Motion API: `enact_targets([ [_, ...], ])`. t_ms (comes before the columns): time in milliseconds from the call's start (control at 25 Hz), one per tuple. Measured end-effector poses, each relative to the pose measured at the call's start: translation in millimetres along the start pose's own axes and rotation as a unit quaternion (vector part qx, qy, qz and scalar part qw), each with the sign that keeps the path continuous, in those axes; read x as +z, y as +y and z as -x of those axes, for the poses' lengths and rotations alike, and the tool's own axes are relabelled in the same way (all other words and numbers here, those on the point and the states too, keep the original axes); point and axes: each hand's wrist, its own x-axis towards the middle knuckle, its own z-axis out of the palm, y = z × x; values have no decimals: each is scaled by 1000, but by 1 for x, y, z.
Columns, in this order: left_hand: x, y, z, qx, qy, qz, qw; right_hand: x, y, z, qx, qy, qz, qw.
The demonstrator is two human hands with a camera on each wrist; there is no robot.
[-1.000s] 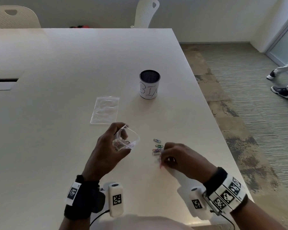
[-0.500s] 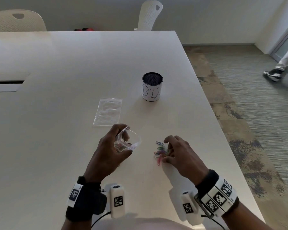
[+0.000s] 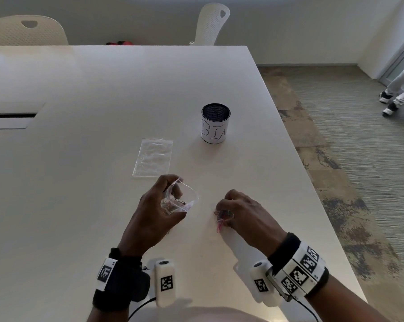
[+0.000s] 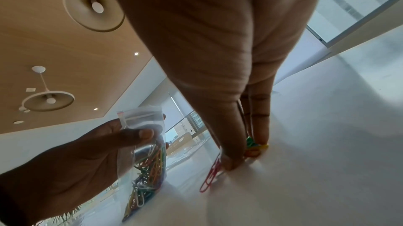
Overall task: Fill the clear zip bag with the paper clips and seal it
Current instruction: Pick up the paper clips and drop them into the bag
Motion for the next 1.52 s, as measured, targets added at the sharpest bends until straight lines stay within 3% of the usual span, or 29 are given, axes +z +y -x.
enact_targets([
  [280, -1, 3, 1, -5, 1, -7, 1000, 4, -4, -4, 26, 21, 49, 998],
  [440, -2, 3, 2, -7, 3, -8, 1000, -3, 0, -7, 34, 29, 13, 999],
  [640, -1, 5, 2, -9, 2, -7, 1000, -18, 17, -8, 63, 56, -112, 990],
  [760, -1, 7, 2, -9, 3, -8, 1000, -25, 16, -7, 79, 77, -220, 969],
  [1040, -1, 9, 2, -6, -3, 1, 1000, -45, -29, -9, 6, 130, -403, 906],
  [1160, -2, 10, 2, 4, -3, -8, 1000, -42, -55, -19, -30, 165, -388, 907],
  [1320, -2, 13, 1, -6, 1, -11, 1000, -27, -72, -33, -102, 168, -251, 948],
  [1520, -3, 15, 2, -6, 2, -9, 1000, -35, -74, -29, -113, 168, -218, 955],
])
